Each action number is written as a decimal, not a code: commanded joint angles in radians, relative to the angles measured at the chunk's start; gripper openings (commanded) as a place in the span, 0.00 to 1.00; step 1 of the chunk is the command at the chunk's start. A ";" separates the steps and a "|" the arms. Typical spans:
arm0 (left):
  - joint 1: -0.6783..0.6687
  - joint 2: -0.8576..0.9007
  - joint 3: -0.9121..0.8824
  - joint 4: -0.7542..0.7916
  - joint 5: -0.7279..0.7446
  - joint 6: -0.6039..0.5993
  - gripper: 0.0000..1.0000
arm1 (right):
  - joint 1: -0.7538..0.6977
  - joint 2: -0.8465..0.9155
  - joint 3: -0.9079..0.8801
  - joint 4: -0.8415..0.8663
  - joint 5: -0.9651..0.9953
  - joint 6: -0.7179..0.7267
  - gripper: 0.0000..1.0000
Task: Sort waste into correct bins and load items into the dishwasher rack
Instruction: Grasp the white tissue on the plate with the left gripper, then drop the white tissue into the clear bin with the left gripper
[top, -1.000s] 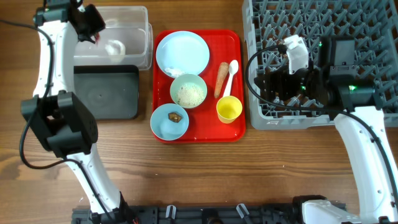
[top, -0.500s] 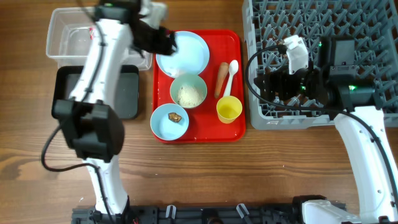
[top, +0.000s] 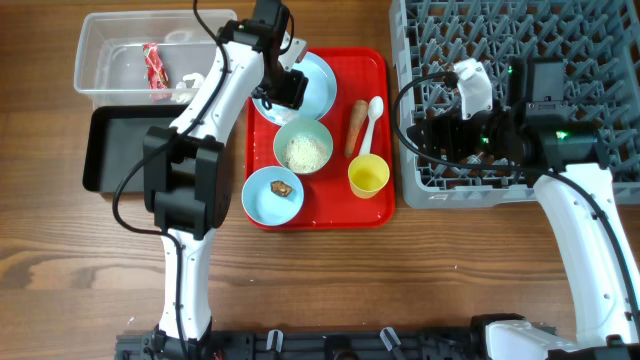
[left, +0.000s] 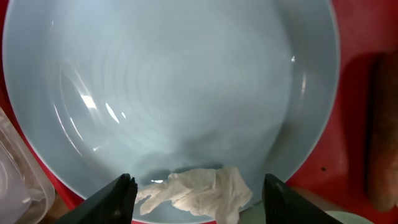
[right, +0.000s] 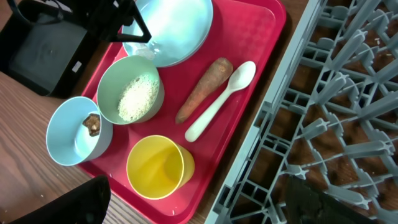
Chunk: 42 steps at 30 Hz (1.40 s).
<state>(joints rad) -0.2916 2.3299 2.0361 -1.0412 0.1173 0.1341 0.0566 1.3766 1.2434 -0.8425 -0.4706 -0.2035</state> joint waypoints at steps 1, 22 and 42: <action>0.005 0.023 -0.051 0.006 -0.042 -0.060 0.66 | 0.006 0.010 0.011 0.000 -0.002 0.004 0.91; 0.045 -0.132 -0.019 0.129 0.023 -0.201 0.04 | 0.006 0.010 0.011 -0.008 -0.001 0.004 0.91; 0.428 -0.264 -0.014 0.077 0.205 -0.348 1.00 | 0.006 0.010 0.011 0.027 -0.002 0.005 1.00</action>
<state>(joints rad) 0.1436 2.1296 2.0159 -0.9195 0.1516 -0.2157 0.0566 1.3766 1.2434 -0.8211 -0.4706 -0.2031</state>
